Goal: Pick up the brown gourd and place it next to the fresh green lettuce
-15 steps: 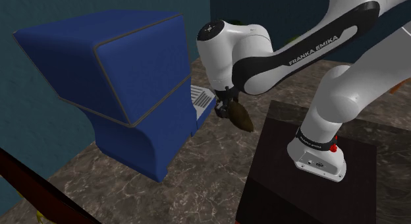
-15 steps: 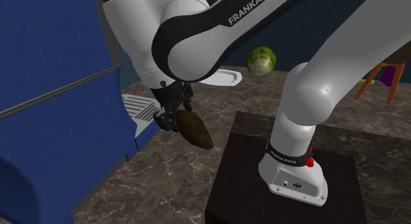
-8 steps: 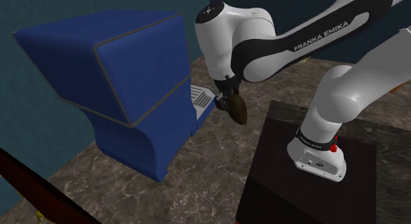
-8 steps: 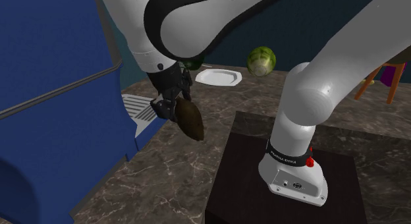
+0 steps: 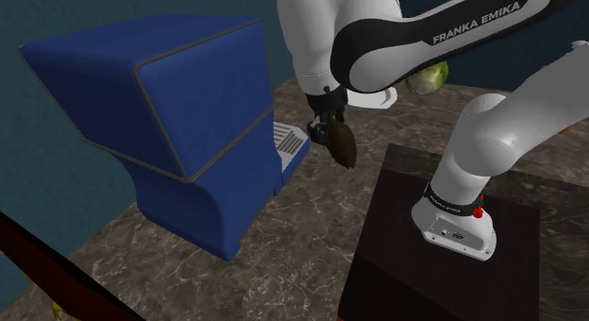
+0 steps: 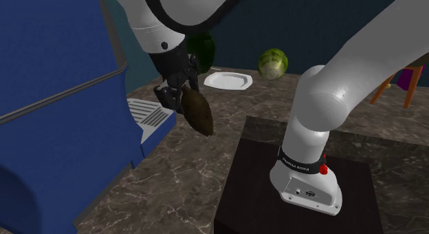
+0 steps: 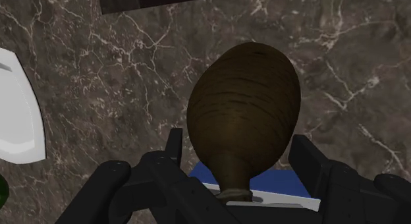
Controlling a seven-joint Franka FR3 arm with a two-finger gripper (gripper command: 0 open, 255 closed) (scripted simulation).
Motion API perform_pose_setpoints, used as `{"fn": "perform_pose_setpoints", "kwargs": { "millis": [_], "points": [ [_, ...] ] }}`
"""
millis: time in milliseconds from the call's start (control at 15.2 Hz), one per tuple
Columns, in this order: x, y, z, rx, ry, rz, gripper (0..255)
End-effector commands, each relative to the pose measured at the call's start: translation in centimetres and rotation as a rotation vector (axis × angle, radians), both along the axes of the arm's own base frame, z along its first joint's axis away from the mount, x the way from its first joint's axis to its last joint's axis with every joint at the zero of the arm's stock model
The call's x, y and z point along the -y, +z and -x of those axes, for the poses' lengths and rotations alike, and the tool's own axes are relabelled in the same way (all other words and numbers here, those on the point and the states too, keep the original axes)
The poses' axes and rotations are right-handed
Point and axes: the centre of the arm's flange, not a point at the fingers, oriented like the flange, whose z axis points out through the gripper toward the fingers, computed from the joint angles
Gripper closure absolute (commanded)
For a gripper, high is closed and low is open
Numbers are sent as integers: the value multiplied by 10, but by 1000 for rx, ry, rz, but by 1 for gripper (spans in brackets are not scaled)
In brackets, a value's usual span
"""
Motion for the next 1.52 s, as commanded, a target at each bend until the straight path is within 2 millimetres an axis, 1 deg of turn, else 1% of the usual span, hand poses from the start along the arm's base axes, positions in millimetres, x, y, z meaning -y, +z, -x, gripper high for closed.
{"fn": "perform_pose_setpoints", "kwargs": {
  "millis": [0,1254,1320,1452],
  "points": [
    [-1,10,1,0,0,0,255],
    [-1,111,1,0,0,0,255],
    [-1,112,1,0,0,0,255],
    [24,112,9,0,0,0,255]
  ]
}}
